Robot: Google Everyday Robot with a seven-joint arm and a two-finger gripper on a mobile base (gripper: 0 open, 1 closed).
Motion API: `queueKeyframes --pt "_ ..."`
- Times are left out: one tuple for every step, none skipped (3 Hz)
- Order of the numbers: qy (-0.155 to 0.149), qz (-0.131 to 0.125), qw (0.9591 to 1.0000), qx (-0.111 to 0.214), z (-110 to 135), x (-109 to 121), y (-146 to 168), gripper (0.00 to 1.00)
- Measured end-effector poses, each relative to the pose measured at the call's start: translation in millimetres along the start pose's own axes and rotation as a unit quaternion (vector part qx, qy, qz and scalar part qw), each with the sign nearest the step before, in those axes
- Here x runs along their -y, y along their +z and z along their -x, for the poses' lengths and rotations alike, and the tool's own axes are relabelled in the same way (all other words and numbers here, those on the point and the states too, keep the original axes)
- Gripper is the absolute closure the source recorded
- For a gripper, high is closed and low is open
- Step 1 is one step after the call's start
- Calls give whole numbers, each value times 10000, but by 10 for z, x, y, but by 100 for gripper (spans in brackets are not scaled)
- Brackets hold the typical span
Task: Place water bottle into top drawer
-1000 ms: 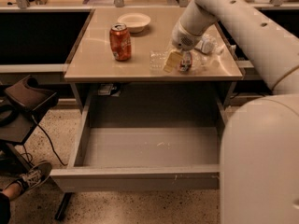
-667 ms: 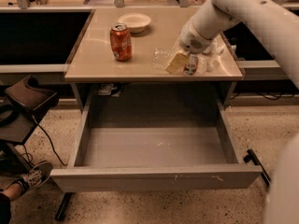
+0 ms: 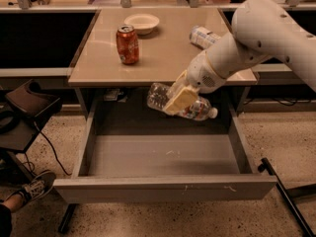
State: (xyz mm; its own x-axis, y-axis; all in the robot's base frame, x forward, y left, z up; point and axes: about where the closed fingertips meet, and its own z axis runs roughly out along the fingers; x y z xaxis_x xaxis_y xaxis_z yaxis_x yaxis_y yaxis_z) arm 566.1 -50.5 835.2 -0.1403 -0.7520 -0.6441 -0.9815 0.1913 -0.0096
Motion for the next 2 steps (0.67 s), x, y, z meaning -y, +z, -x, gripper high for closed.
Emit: queueKeyframes --pt "107 421 9990 35 -186 -385 352 100" --pt "120 505 9986 -9 -230 -454 419 100"
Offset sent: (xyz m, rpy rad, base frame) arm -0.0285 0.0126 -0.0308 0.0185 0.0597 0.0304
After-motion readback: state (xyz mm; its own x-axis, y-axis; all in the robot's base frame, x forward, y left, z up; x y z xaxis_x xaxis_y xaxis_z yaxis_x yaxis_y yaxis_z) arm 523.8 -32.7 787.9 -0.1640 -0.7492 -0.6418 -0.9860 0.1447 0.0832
